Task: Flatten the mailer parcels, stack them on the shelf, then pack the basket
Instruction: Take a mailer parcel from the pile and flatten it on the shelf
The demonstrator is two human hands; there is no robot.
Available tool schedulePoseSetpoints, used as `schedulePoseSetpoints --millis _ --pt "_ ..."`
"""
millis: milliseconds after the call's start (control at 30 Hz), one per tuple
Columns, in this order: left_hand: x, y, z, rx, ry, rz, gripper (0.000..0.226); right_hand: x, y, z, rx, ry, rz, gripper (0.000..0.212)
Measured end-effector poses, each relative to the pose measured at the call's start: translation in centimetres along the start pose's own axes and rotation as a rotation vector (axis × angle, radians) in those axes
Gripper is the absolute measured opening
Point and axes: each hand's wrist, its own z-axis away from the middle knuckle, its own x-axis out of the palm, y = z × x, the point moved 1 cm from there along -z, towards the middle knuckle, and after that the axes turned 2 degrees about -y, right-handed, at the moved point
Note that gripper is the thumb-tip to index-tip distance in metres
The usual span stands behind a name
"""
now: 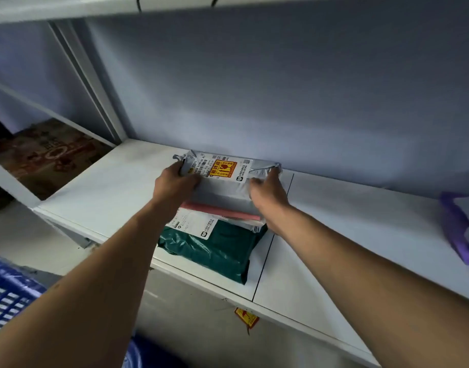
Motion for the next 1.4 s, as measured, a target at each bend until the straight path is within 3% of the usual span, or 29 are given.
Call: schedulePoseSetpoints --millis 167,267,333,400,500,633,867,1033,1233,1400 --pt "0.3 -0.6 -0.2 -0.006 -0.068 -0.033 0.042 0.9 1.1 -0.6 0.049 0.027 -0.005 0.078" --pt "0.3 0.1 -0.7 -0.071 -0.083 -0.268 0.064 0.4 0.6 -0.4 0.081 0.014 0.012 0.074" --pt "0.2 1.1 -0.6 -0.05 -0.004 -0.48 0.063 0.1 0.1 0.3 0.12 0.013 -0.024 0.065" --pt "0.0 2.1 0.0 0.061 0.107 -0.541 0.053 -0.6 -0.2 1.1 0.118 0.046 -0.022 0.062" --pt "0.2 3.4 1.0 0.183 0.129 -0.514 0.046 -2.4 -0.9 2.4 0.1 0.072 0.019 0.062" --pt "1.6 6.5 4.1 0.194 0.019 -0.468 0.045 -6.7 -1.0 4.6 0.111 0.022 0.041 0.074" --pt "9.1 12.4 10.6 0.303 -0.205 -0.439 0.034 -17.1 1.9 8.1 0.057 0.016 0.134 0.069" --pt "16.1 14.0 14.4 0.271 -0.336 -0.381 0.035 -23.6 4.6 10.0 0.096 0.03 0.199 0.069" --pt "24.7 17.3 19.9 0.141 -0.543 -0.129 0.03 -32.0 9.3 11.1 0.174 0.112 0.202 0.065" --pt "29.8 19.3 22.6 0.057 -0.618 -0.008 0.026 -36.4 11.6 11.1 0.186 0.183 0.248 0.05"
